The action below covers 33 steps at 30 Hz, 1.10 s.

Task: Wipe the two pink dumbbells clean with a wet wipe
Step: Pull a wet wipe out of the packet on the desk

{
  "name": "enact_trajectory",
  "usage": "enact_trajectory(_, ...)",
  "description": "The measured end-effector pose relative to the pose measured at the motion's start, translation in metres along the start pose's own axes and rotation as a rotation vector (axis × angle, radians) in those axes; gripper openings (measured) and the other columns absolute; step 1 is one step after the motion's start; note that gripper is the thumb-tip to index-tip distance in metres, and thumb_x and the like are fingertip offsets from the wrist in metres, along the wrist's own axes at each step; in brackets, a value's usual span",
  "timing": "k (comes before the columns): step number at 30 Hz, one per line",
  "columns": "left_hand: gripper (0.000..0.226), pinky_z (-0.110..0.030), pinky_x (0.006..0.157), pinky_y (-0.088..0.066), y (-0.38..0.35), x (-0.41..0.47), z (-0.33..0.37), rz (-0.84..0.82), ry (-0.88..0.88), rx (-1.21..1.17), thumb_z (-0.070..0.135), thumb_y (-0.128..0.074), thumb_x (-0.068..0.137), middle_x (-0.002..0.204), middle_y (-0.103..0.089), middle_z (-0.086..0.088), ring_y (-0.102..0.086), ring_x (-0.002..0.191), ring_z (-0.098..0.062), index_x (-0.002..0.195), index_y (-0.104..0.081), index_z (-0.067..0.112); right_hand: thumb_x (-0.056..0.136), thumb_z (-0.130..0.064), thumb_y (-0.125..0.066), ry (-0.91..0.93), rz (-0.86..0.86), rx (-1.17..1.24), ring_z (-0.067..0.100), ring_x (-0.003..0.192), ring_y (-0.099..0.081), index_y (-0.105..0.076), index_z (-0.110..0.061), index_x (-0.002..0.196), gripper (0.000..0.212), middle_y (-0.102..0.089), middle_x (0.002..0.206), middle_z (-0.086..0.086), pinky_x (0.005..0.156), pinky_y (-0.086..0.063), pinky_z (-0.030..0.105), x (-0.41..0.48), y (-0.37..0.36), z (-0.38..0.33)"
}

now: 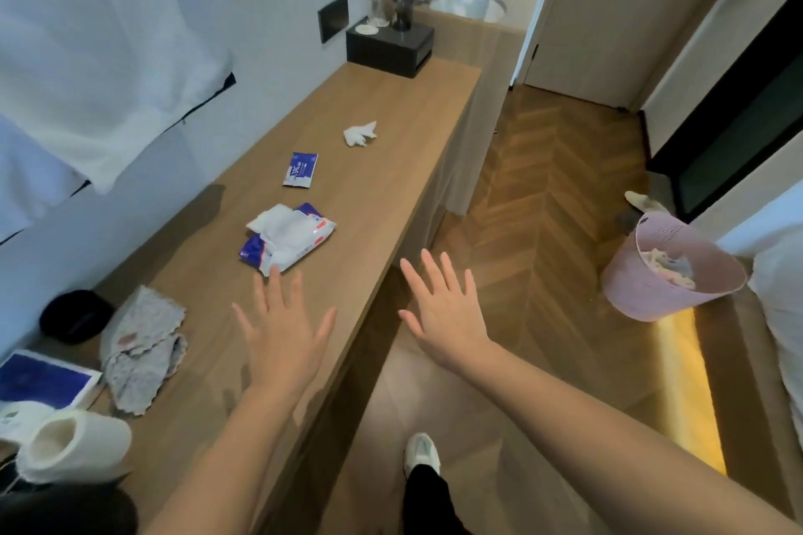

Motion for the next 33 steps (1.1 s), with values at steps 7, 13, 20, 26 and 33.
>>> enact_trajectory(7, 0.081, -0.059, 0.120, -0.009, -0.007, 0.073, 0.014, -0.025, 0.191, -0.004, 0.070, -0.029, 0.094, 0.168, -0.005, -0.007, 0.001, 0.155, -0.028, 0.159, -0.012, 0.025, 0.099, -0.055, -0.037, 0.216, -0.122, -0.007, 0.034, 0.152, -0.002, -0.002, -0.035, 0.155, 0.069, -0.008, 0.166, 0.007, 0.118, -0.005, 0.059, 0.124, -0.009, 0.013)
enact_trajectory(13, 0.075, -0.060, 0.119, -0.010, -0.014, 0.114, -0.005, -0.059, 0.281, 0.000, 0.063, -0.034, 0.098, 0.168, -0.010, -0.009, -0.001, 0.154, -0.029, 0.158, -0.020, 0.021, 0.097, -0.051, -0.044, 0.331, -0.197, 0.045, 0.035, 0.152, -0.004, -0.005, -0.032, 0.156, 0.073, -0.009, 0.165, 0.008, 0.118, -0.010, 0.057, 0.188, -0.026, -0.020)
enact_trajectory(20, 0.073, -0.060, 0.118, -0.008, -0.025, 0.166, -0.028, -0.104, 0.284, -0.042, 0.060, -0.036, 0.099, 0.167, -0.012, -0.010, -0.001, 0.154, -0.031, 0.158, -0.021, 0.021, 0.098, -0.047, -0.041, 0.327, -0.241, 0.090, 0.034, 0.152, -0.005, -0.008, -0.032, 0.157, 0.069, -0.010, 0.165, 0.007, 0.118, -0.011, 0.054, 0.240, -0.049, -0.052)
enact_trajectory(26, 0.071, -0.058, 0.118, -0.012, -0.035, 0.197, -0.037, -0.176, 0.302, 0.031, 0.061, -0.029, 0.100, 0.167, -0.011, -0.009, -0.002, 0.154, -0.030, 0.158, -0.019, 0.022, 0.100, -0.045, -0.038, 0.382, -0.295, 0.047, 0.034, 0.150, -0.009, -0.012, -0.029, 0.156, 0.064, -0.013, 0.164, 0.009, 0.115, -0.016, 0.053, 0.271, -0.062, -0.072)
enact_trajectory(33, 0.052, -0.058, 0.117, -0.015, -0.049, 0.214, -0.045, -0.196, 0.361, -0.023, 0.051, -0.044, 0.100, 0.152, -0.041, -0.003, -0.029, 0.146, -0.023, 0.143, -0.047, 0.022, 0.098, -0.038, -0.047, 0.481, -0.320, 0.098, 0.030, 0.145, -0.018, -0.030, -0.022, 0.146, 0.053, -0.025, 0.158, 0.009, 0.110, -0.024, 0.050, 0.299, -0.072, -0.094)
Point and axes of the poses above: each hand's wrist, its own x-axis towards the middle knuckle, its own y-axis out of the back of the hand, z = x × y, the point moved 1 cm from there along x, towards the middle knuckle
